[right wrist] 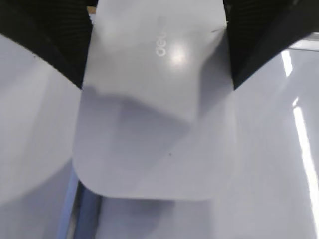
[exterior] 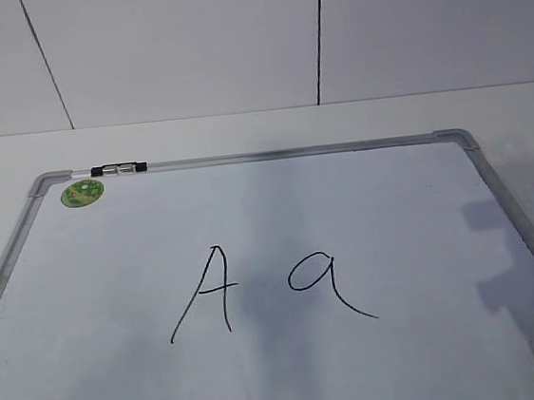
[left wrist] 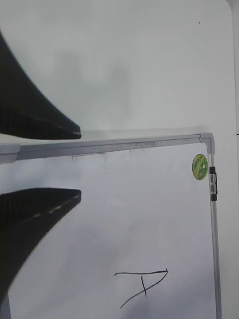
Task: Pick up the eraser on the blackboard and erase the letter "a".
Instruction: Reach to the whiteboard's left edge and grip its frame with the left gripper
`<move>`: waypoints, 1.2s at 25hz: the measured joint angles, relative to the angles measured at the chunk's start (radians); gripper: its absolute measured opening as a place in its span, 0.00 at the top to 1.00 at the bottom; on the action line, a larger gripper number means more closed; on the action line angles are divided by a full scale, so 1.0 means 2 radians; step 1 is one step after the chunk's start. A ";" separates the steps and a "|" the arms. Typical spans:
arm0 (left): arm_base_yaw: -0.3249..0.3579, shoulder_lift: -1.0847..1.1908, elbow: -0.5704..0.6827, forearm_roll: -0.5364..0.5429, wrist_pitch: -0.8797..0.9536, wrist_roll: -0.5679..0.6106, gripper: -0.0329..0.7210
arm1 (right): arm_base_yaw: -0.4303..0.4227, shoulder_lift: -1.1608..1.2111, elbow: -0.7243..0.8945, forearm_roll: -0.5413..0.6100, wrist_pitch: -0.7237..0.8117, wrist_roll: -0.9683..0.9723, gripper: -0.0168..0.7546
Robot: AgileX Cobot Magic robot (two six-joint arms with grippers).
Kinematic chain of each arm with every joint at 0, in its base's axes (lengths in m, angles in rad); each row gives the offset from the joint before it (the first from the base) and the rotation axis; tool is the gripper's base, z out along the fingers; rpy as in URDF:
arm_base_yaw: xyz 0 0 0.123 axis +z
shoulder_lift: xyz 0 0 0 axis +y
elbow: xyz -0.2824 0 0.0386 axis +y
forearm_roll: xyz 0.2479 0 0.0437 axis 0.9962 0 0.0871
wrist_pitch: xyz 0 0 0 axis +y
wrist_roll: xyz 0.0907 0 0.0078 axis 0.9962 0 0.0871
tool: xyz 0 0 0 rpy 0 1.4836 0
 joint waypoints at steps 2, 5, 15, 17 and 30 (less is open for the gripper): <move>0.000 0.000 0.000 0.000 0.000 0.000 0.62 | 0.000 -0.008 -0.024 -0.001 0.026 -0.001 0.26; 0.000 0.000 0.000 0.000 0.000 0.000 0.62 | 0.000 -0.022 -0.064 -0.002 0.060 -0.005 0.26; -0.007 0.088 -0.008 -0.002 -0.024 0.000 0.46 | 0.000 -0.038 -0.176 -0.001 0.093 -0.018 0.26; -0.016 0.127 -0.017 -0.002 -0.046 0.000 0.45 | 0.000 -0.038 -0.185 0.000 0.094 -0.018 0.26; -0.033 0.445 -0.083 -0.003 -0.094 0.000 0.45 | 0.000 -0.038 -0.190 0.002 0.096 -0.018 0.26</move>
